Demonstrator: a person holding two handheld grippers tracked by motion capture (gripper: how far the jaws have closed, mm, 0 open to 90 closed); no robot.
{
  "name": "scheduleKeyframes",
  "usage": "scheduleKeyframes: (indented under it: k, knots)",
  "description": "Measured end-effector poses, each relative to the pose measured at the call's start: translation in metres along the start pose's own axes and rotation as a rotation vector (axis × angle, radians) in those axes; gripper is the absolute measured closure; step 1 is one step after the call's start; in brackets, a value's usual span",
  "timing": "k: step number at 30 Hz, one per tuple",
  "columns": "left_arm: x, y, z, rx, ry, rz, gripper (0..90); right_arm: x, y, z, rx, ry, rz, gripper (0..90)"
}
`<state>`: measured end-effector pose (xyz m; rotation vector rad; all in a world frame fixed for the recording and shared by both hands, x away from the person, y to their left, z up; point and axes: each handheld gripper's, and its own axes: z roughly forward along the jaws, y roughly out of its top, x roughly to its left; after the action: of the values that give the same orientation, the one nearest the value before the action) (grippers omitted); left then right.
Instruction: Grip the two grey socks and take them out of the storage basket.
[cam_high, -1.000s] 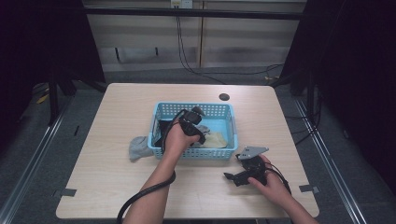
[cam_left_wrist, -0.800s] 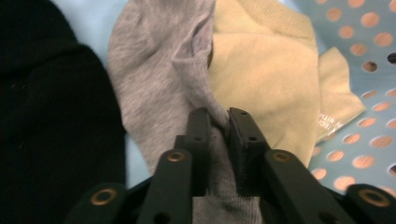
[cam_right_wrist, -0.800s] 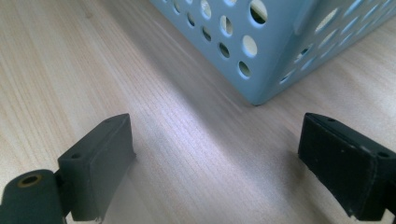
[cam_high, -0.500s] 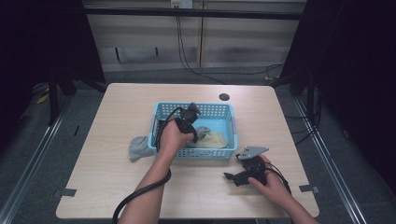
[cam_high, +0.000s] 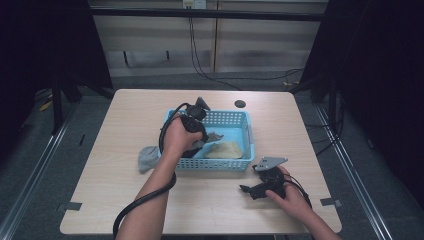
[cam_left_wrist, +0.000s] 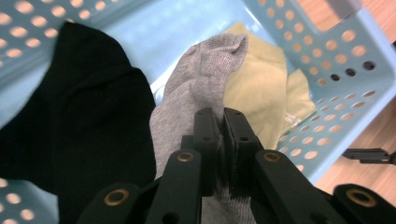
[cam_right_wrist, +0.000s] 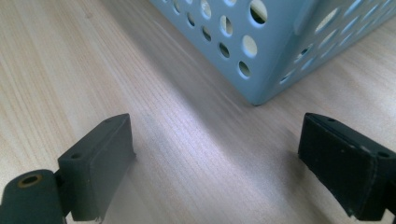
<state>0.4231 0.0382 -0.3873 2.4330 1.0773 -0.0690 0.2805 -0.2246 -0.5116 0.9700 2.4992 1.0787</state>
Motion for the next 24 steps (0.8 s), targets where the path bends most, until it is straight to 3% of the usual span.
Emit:
scheduleKeyframes:
  k: [24]
  knots:
    - [0.010, 0.008, -0.046, -0.076, 0.033, -0.014, 84.2, 0.000, 0.000, 0.000, -0.001, 0.000, -0.003, 9.9]
